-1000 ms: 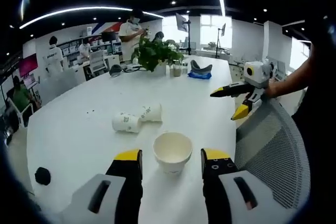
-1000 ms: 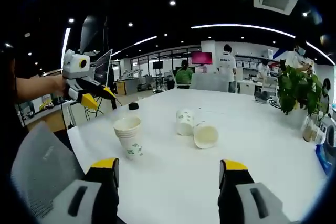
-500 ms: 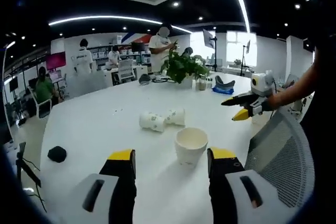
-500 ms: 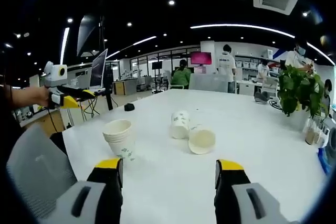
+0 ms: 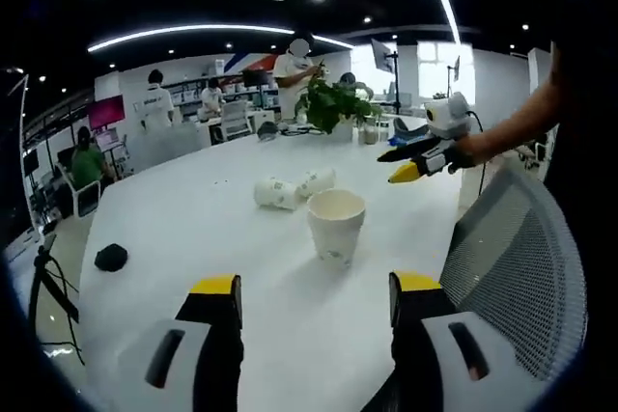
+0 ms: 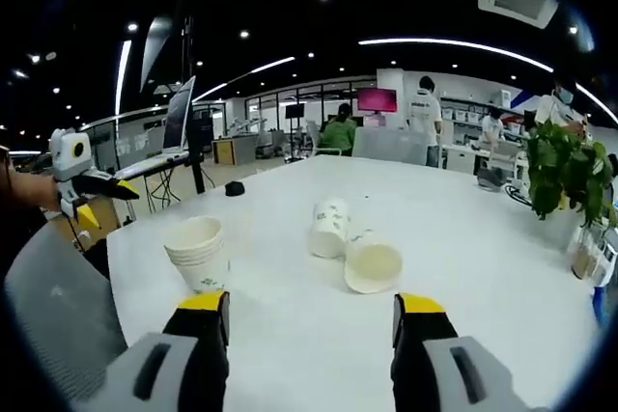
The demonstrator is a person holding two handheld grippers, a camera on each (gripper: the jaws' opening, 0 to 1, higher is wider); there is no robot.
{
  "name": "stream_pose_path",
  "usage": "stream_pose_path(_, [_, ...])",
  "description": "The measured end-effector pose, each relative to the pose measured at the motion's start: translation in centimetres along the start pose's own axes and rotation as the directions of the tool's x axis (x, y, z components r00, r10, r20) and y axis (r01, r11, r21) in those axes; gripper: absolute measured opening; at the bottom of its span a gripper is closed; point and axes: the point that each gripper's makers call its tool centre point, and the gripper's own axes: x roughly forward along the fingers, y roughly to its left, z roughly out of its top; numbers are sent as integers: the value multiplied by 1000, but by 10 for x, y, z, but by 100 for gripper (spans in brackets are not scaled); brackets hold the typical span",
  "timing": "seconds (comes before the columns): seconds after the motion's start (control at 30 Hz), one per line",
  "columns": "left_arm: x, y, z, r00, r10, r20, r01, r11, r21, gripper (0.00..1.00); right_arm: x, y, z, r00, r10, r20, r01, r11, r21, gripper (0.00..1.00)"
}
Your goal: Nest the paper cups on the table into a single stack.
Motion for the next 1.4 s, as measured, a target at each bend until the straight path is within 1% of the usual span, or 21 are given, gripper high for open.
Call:
stream_pose_path(0.13, [2, -1, -1, 1000, 15, 15, -15, 1000, -2, 63, 7, -10, -1, 1000, -29, 0, 29, 999, 16, 69])
stream_pose_path(0.2, [3, -2, -3, 1000, 23, 14, -23, 1000, 4, 65, 11, -17, -2, 999, -53, 4, 53, 998, 33, 69])
stream_pose_path(0.27, [2, -3, -6, 1000, 28, 9, -28, 1000, 7, 66, 15, -22, -3, 998, -68, 0, 68, 997, 25, 68])
stream_pose_path(0.3, [1, -3, -6, 999, 30, 14, -30, 1000, 7, 67, 17, -23, -3, 997, -71, -2, 71, 997, 20, 68])
stream_pose_path(0.33, [0, -3, -2, 999, 38, 39, -38, 999, -18, 68, 20, -25, -3, 997, -72, -3, 72, 997, 19, 67])
stream_pose_path(0.37, [-1, -4, 0, 998, 42, 52, -40, 999, -33, 69, 23, -28, -2, 997, -76, -4, 76, 997, 15, 66])
stream_pose_path(0.4, [-1, -5, 3, 996, 49, 78, -46, 998, -42, 70, 25, -29, -1, 997, -80, -2, 80, 997, 14, 65])
stream_pose_path(0.53, [-1, -11, 3, 994, 56, 92, -53, 998, -37, 73, 35, -36, 3, 995, -103, 0, 103, 994, 21, 61])
stream_pose_path(0.57, [-1, -14, 3, 995, 50, 91, -48, 998, -27, 74, 38, -40, 6, 994, -112, 6, 112, 993, 38, 60])
stream_pose_path(0.6, [-1, -15, 3, 995, 45, 90, -44, 999, -20, 74, 40, -38, 8, 994, -111, 16, 110, 992, 55, 58])
stream_pose_path(0.67, [0, -16, 3, 995, 44, 86, -45, 999, 3, 74, 46, -37, 9, 993, -114, 15, 113, 992, 58, 56])
stream_pose_path(0.8, [1, -16, 3, 993, 48, 107, -48, 999, -4, 76, 59, -37, 8, 994, -112, -4, 112, 992, 66, 52])
stream_pose_path(0.93, [0, -18, 0, 989, 48, 137, -44, 998, -34, 81, 69, -40, 10, 995, -104, -10, 104, 992, 72, 48])
stream_pose_path(1.07, [1, -19, -3, 988, 48, 144, -44, 998, -35, 85, 79, -44, 9, 995, -97, -16, 98, 993, 70, 42])
stream_pose_path(1.1, [1, -19, -2, 987, 50, 150, -45, 998, -38, 85, 82, -46, 8, 995, -98, -17, 99, 991, 90, 41])
stream_pose_path(1.17, [0, -17, 0, 983, 52, 177, -40, 997, -68, 86, 86, -49, 8, 994, -106, -20, 108, 985, 133, 40])
stream_pose_path(1.23, [0, -16, -1, 983, 57, 177, -45, 996, -73, 88, 90, -56, 4, 993, -116, -26, 119, 979, 163, 37])
stream_pose_path(1.27, [0, -16, -1, 983, 58, 176, -47, 997, -68, 88, 92, -56, 4, 994, -111, -24, 113, 977, 180, 34])
stream_pose_path(1.3, [1, -17, -1, 983, 58, 176, -49, 997, -56, 89, 95, -57, 4, 993, -112, -25, 114, 969, 217, 31])
stream_pose_path(1.37, [3, -21, -1, 985, 43, 169, -40, 999, -22, 90, 95, -59, 5, 992, -128, -19, 128, 962, 241, 31])
stream_pose_path(1.4, [4, -22, -2, 987, 37, 158, -35, 999, -13, 90, 97, -61, 5, 991, -133, -13, 131, 952, 276, 30])
